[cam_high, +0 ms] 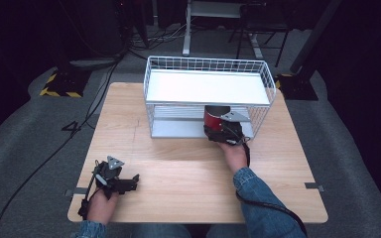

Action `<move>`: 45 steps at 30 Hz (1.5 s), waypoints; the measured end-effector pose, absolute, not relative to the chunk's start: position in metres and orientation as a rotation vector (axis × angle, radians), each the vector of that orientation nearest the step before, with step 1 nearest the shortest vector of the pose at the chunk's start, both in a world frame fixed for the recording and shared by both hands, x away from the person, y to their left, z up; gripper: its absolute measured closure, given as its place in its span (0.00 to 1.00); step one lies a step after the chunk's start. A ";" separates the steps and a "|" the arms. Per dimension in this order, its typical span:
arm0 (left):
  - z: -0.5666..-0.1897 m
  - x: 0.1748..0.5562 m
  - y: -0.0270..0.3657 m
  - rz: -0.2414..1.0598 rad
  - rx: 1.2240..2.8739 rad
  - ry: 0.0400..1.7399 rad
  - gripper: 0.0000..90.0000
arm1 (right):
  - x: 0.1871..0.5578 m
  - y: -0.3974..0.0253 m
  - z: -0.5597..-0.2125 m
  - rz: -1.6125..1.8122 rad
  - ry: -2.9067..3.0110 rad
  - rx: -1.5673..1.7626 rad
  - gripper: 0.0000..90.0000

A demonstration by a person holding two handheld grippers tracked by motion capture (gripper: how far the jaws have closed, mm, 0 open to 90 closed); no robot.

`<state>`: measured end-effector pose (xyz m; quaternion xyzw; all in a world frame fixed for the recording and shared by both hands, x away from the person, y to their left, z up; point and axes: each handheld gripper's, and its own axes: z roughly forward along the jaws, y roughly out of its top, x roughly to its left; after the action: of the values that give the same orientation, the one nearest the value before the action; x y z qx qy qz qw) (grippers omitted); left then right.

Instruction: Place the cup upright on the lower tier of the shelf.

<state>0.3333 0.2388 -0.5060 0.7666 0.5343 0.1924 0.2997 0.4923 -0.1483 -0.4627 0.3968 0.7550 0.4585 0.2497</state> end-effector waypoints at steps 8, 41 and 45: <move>-0.506 0.334 0.239 0.511 2.037 1.416 0.00 | 0.503 -0.140 -0.467 1.252 2.032 1.076 0.19; -0.506 0.334 0.239 0.507 2.034 1.414 0.00 | 0.533 -0.118 -0.485 1.280 2.024 1.087 0.17; -0.506 0.334 0.239 0.508 2.035 1.414 0.00 | 0.532 -0.119 -0.484 1.278 2.027 1.078 0.16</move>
<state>0.3336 0.2393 -0.5061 0.7671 0.5330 0.1915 0.3012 0.5325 -0.1186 -0.4845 0.3967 0.7460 0.4705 0.2543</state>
